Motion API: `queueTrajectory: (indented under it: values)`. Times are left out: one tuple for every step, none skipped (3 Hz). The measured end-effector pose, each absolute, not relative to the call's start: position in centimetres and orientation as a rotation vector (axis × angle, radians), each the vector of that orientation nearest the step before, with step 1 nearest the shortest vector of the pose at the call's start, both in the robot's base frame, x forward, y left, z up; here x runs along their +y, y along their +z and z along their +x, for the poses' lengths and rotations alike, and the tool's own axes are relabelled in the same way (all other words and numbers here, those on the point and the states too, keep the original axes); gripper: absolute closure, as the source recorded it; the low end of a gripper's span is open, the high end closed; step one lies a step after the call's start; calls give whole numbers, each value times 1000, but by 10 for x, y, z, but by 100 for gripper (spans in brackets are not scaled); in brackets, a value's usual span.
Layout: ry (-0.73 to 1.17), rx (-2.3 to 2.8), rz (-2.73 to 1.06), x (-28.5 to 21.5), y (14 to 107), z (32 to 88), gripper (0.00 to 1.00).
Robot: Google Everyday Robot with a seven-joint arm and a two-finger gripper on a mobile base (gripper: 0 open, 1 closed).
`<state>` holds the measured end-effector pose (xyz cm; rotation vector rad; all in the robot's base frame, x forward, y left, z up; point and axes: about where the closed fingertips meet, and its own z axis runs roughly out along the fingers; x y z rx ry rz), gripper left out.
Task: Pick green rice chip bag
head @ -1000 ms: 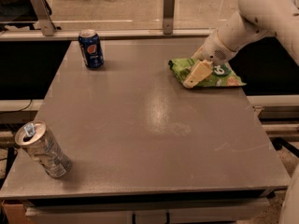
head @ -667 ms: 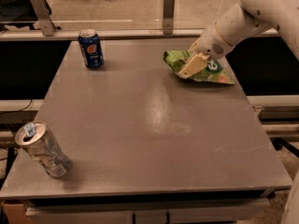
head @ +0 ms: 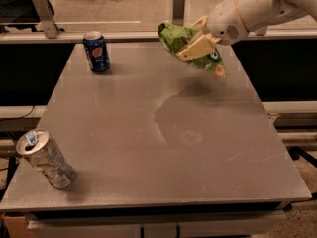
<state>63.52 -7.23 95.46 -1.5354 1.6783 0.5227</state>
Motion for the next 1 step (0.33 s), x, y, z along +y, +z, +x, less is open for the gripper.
queueTrajectory:
  values:
    - [543,1672,-1538,-67,954,634,100]
